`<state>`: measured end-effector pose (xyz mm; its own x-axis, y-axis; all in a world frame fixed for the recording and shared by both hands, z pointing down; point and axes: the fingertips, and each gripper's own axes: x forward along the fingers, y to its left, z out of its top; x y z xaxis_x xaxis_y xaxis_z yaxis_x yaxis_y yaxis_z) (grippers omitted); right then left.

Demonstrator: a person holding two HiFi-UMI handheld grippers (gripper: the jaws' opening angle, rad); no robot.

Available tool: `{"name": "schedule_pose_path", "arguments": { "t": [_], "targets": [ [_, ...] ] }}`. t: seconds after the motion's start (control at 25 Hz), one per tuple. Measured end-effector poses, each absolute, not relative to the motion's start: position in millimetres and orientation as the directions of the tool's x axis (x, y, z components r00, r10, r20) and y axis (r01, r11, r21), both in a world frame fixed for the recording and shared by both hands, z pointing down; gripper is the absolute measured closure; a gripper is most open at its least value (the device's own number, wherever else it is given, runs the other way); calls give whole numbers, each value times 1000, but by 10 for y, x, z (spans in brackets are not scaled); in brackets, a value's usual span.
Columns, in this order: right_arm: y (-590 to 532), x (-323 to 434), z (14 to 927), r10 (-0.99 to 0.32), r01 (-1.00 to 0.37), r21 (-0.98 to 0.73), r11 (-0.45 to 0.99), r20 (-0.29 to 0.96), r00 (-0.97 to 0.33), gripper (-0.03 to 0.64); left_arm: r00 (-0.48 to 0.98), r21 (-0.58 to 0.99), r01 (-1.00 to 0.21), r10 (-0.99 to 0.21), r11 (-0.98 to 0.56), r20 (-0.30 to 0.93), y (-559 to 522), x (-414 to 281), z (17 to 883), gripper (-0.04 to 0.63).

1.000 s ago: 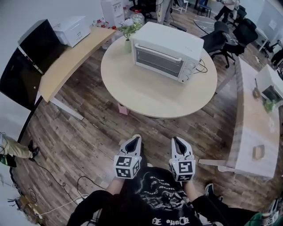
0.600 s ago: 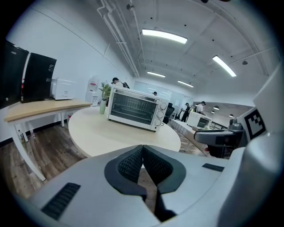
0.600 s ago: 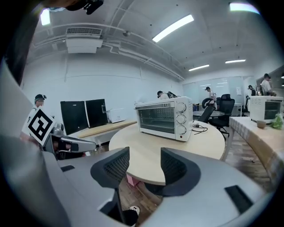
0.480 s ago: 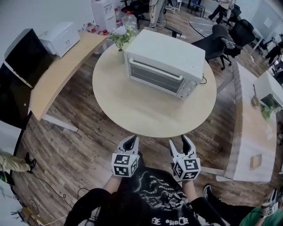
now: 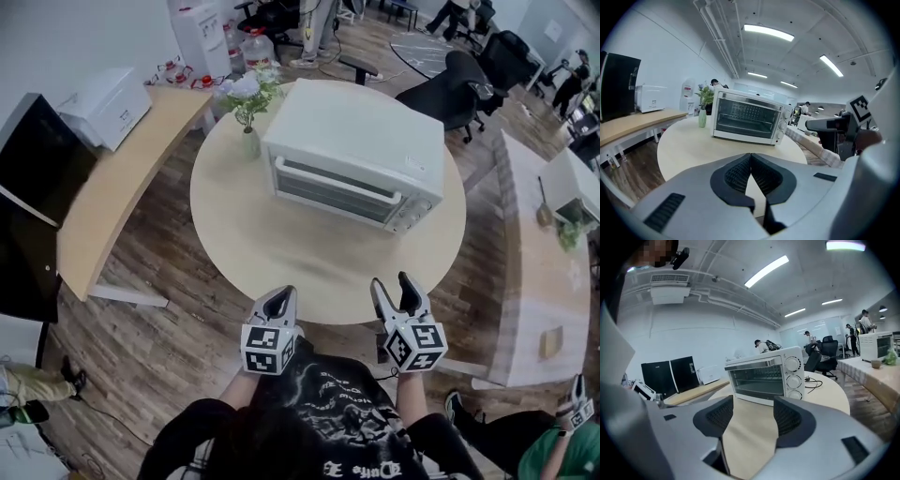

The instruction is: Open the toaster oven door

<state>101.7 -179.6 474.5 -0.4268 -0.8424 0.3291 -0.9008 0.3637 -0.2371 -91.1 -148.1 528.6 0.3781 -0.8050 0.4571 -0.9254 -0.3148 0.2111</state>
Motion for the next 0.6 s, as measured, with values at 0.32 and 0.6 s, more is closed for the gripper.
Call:
{"name": "schedule_pose_path", "arguments": {
  "t": [0.32, 0.6],
  "targets": [
    [-2425, 992, 4513, -866, -893, -320, 316, 288, -409, 350, 400, 204, -917, -788, -344, 468, -1885, -1072, 5344, 578],
    [-2801, 987, 4391, -858, -856, -426, 294, 278, -433, 350, 386, 209, -923, -786, -324, 482, -1917, -1017, 5354, 578]
  ]
}}
